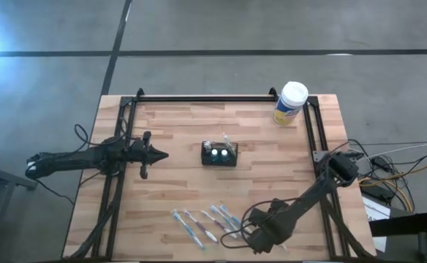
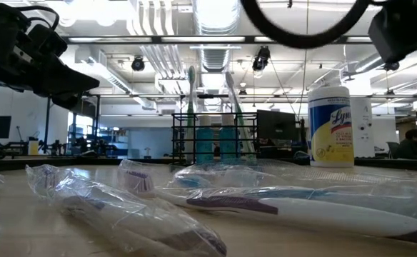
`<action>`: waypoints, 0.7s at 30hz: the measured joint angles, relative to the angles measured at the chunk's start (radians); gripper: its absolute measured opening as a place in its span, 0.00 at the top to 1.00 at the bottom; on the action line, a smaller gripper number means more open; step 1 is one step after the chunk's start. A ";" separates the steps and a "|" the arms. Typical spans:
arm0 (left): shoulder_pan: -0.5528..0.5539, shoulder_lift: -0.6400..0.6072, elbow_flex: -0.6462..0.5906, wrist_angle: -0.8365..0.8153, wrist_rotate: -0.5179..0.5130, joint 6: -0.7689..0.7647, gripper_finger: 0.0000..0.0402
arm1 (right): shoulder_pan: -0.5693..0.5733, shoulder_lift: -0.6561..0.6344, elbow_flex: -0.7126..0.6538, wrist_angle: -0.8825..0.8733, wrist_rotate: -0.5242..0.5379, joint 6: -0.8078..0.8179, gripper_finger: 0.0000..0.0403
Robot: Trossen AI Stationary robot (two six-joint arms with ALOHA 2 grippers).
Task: Pick & Place toothbrushing station
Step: Put the orange toothbrush into the wire organizer
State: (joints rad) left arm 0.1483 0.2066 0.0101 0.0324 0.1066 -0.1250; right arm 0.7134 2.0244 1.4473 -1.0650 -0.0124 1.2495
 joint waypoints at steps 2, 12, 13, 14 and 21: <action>0.000 0.000 0.000 -0.001 0.000 -0.001 0.99 | -0.003 0.003 -0.005 -0.003 -0.006 -0.001 0.50; 0.000 0.000 0.000 -0.004 0.000 -0.002 0.99 | -0.005 -0.007 -0.100 0.079 -0.024 0.006 0.50; 0.000 0.000 0.000 -0.004 0.000 -0.003 0.99 | -0.006 -0.009 -0.109 0.094 -0.024 -0.001 0.51; 0.000 0.000 0.000 -0.004 0.000 -0.003 0.99 | -0.008 -0.010 -0.119 0.105 -0.026 -0.006 0.51; 0.000 0.000 0.000 -0.005 0.000 -0.004 0.99 | -0.009 -0.010 -0.148 0.135 -0.036 -0.040 0.66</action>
State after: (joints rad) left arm 0.1483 0.2069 0.0101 0.0269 0.1062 -0.1287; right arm 0.7042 2.0147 1.2996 -0.9298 -0.0482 1.2098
